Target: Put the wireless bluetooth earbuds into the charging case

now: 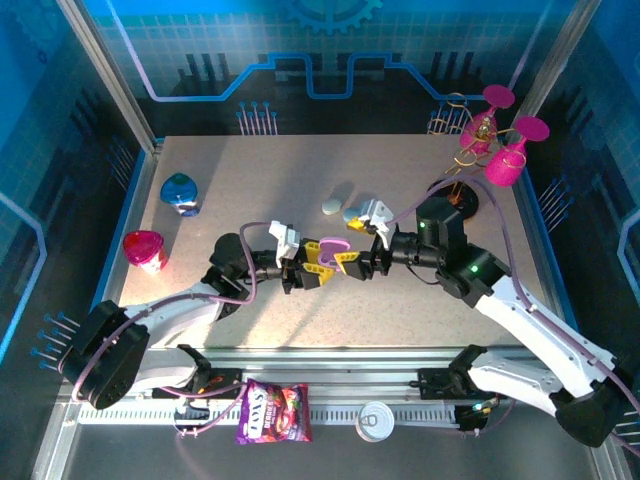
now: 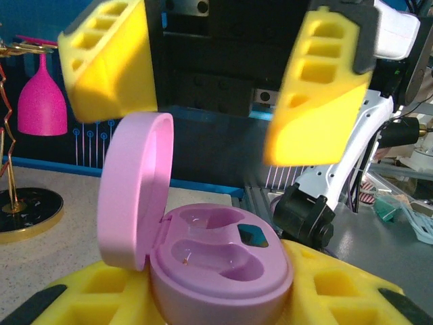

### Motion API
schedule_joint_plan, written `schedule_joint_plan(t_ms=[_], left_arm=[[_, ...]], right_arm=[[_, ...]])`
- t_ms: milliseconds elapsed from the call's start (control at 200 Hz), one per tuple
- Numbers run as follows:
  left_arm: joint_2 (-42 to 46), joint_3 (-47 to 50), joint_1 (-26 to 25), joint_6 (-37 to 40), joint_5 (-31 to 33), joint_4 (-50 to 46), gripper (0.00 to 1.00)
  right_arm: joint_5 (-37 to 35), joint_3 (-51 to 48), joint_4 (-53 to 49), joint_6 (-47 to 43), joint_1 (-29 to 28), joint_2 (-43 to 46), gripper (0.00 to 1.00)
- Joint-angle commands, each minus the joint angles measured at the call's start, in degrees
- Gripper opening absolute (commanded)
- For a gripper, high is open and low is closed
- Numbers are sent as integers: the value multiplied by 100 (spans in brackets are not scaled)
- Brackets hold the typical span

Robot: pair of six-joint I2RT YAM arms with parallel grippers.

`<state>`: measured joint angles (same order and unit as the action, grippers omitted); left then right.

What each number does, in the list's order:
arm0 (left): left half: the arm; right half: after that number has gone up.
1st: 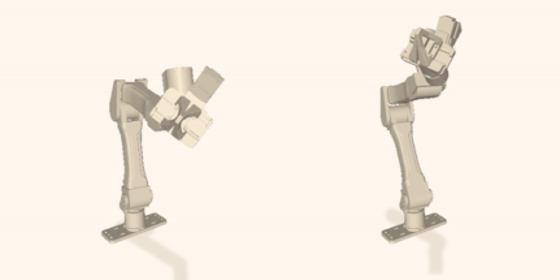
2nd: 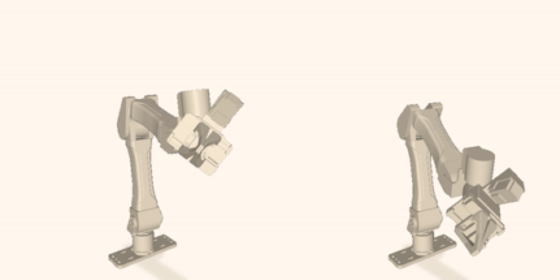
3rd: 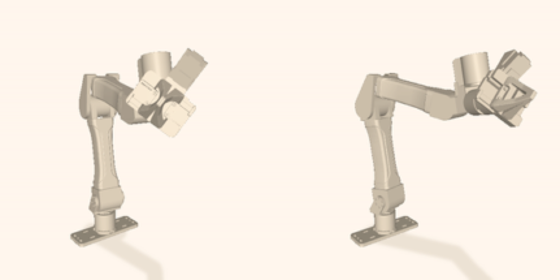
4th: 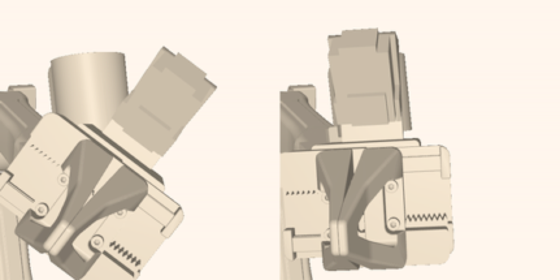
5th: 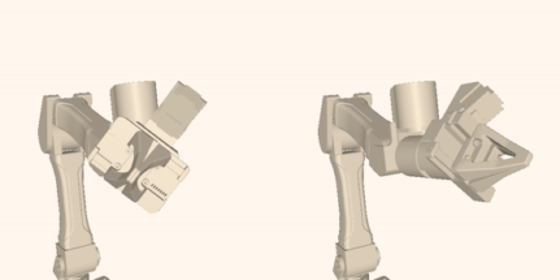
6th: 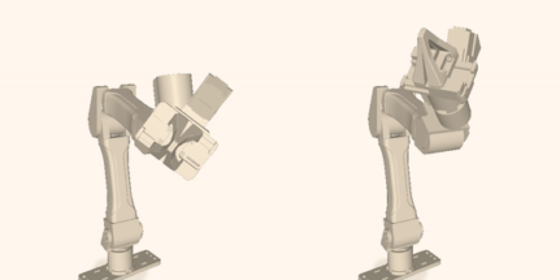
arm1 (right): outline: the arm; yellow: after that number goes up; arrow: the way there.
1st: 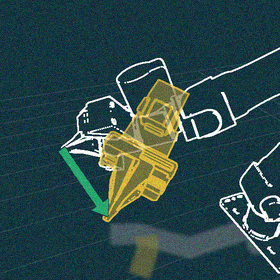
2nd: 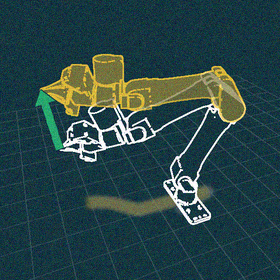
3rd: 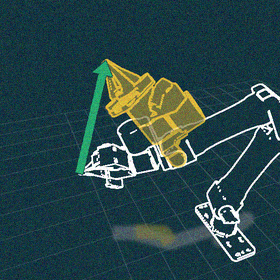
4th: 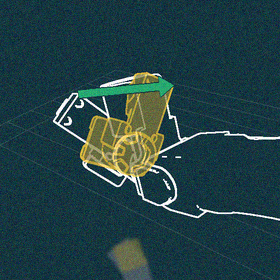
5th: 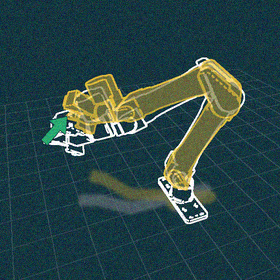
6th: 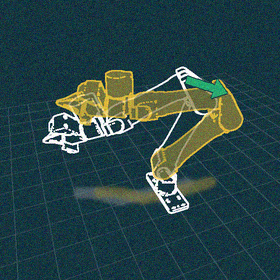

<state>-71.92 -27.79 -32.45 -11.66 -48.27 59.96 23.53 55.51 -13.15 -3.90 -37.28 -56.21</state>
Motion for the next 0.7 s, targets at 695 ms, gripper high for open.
schedule_joint_plan(t_ms=[695], left_arm=[[616,486,604,-137,666,604,25]], right_arm=[[-1324,-624,454,2991,1028,-1950,85]])
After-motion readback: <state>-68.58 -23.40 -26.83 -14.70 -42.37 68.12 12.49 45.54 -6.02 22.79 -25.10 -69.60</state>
